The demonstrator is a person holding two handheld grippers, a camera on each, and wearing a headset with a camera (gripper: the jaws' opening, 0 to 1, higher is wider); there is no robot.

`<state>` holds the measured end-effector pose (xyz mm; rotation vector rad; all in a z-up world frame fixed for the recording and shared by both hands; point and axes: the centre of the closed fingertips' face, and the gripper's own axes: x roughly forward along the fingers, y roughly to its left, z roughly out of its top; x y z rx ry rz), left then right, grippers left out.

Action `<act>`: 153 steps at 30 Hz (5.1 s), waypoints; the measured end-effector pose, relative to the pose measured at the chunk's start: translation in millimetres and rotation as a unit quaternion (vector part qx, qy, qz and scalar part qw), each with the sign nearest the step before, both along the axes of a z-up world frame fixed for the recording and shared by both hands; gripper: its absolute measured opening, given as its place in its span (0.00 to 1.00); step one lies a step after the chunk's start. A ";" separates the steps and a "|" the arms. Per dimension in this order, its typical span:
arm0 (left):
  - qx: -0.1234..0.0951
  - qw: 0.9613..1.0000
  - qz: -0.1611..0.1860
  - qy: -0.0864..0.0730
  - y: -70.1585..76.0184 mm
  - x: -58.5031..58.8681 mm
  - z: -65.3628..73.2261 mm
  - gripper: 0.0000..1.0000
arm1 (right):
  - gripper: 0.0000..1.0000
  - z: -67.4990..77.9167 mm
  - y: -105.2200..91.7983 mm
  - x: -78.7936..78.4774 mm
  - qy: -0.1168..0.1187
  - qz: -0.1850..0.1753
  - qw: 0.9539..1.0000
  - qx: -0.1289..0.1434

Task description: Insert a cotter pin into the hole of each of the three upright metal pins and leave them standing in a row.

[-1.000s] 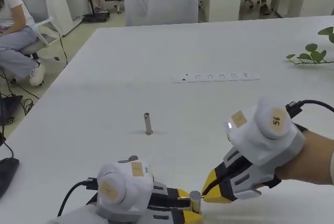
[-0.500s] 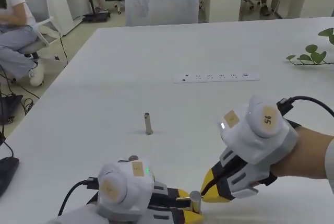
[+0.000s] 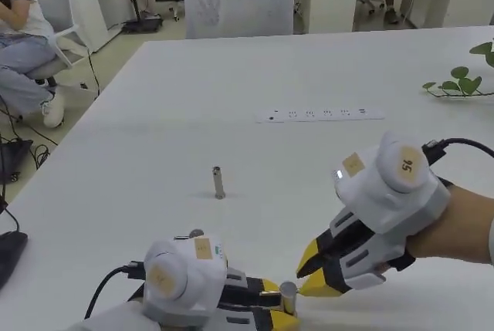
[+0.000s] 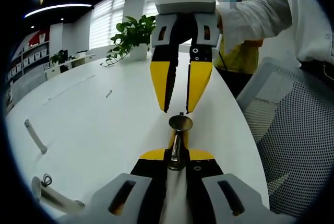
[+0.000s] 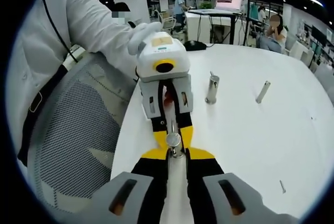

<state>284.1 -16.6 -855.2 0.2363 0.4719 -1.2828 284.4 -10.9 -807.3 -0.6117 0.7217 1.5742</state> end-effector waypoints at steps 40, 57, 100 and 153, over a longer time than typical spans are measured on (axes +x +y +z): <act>-0.021 0.999 0.040 0.005 31.8 -12.0 31.3 0.38 | 0.23 -13.6 -20.9 -6.2 0.022 -0.075 0.997 0.015; -0.049 0.990 0.129 -0.008 92.1 -21.0 62.2 0.68 | 0.30 -14.1 -13.7 -8.5 0.026 -0.100 0.994 0.035; -0.062 0.971 0.230 -0.013 146.8 -22.8 70.3 0.77 | 0.14 -40.2 24.1 -5.9 -0.030 -0.060 0.995 0.078; -0.069 0.968 0.239 -0.015 153.6 -22.8 70.8 0.75 | 0.13 -41.1 58.0 68.9 -0.050 -0.100 0.991 0.075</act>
